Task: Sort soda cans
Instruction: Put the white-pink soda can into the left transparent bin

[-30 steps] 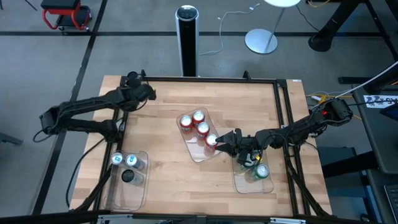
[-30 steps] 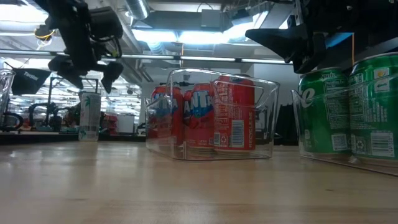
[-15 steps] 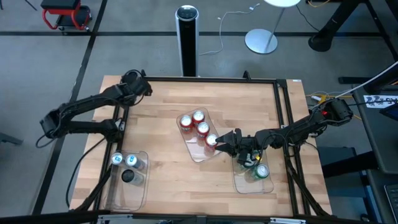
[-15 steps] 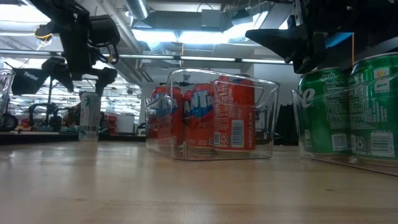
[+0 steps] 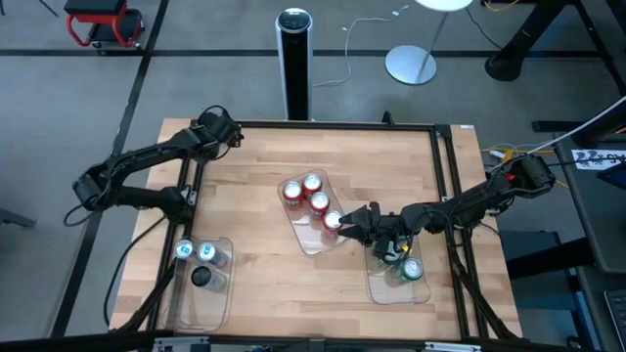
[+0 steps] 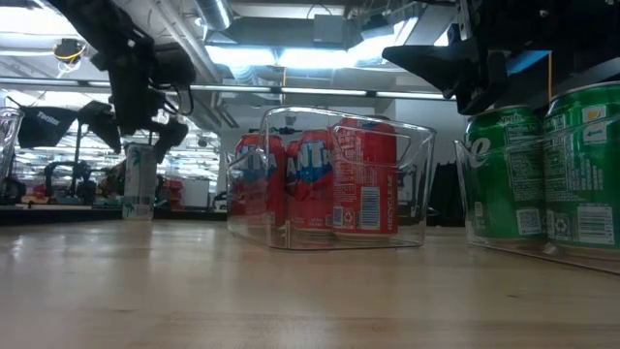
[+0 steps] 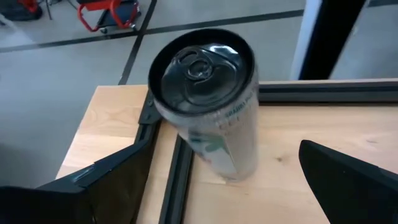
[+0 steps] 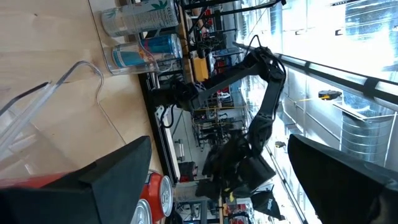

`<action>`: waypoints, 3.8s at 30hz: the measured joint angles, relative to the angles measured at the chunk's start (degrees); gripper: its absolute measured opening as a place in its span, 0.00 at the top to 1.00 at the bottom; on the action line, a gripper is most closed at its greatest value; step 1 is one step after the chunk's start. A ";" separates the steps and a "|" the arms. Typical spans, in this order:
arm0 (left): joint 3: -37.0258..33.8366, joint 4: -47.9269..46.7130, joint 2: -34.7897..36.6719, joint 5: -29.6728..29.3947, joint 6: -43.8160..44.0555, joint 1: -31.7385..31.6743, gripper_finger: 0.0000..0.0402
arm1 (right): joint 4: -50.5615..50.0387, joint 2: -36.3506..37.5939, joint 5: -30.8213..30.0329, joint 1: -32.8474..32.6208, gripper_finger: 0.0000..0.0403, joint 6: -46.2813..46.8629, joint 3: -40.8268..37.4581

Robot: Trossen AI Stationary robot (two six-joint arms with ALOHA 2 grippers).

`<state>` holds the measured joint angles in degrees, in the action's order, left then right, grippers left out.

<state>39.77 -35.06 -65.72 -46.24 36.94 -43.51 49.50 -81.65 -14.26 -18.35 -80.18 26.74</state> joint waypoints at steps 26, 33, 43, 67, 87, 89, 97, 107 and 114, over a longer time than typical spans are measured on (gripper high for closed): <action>0.00 8.39 -6.55 -6.88 4.07 -2.77 0.02 | -0.12 0.00 0.00 0.00 0.07 -0.02 0.00; 0.00 10.76 -11.43 -13.28 6.03 -2.61 0.02 | -0.14 0.00 0.00 0.00 0.07 0.18 0.02; -0.02 12.74 -13.13 -16.30 6.60 -2.61 0.02 | -0.14 0.00 0.00 0.00 0.07 0.24 0.02; 0.20 13.94 -15.34 -17.16 10.19 -2.62 0.36 | -0.14 0.00 0.02 0.00 0.07 0.42 0.02; 0.18 12.95 -4.72 -11.30 -3.32 7.16 0.37 | -0.14 0.00 0.09 0.00 0.07 0.80 0.02; 0.20 13.48 -2.96 -9.82 -5.36 9.16 0.37 | -0.14 0.00 0.09 0.00 0.07 0.83 0.02; 0.28 15.98 4.19 -2.60 -12.39 19.36 0.37 | -0.14 0.00 -0.01 0.00 0.07 0.81 0.02; 0.31 16.01 13.65 5.72 -16.61 36.29 0.37 | -0.03 0.00 -0.02 0.00 0.07 0.83 0.02; 0.31 16.50 19.20 9.47 -17.56 48.26 0.37 | -0.01 0.00 -0.02 0.00 0.07 0.83 0.02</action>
<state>40.08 -18.57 -46.51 -36.77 19.38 4.74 49.50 -81.65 -14.28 -18.35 -79.35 26.76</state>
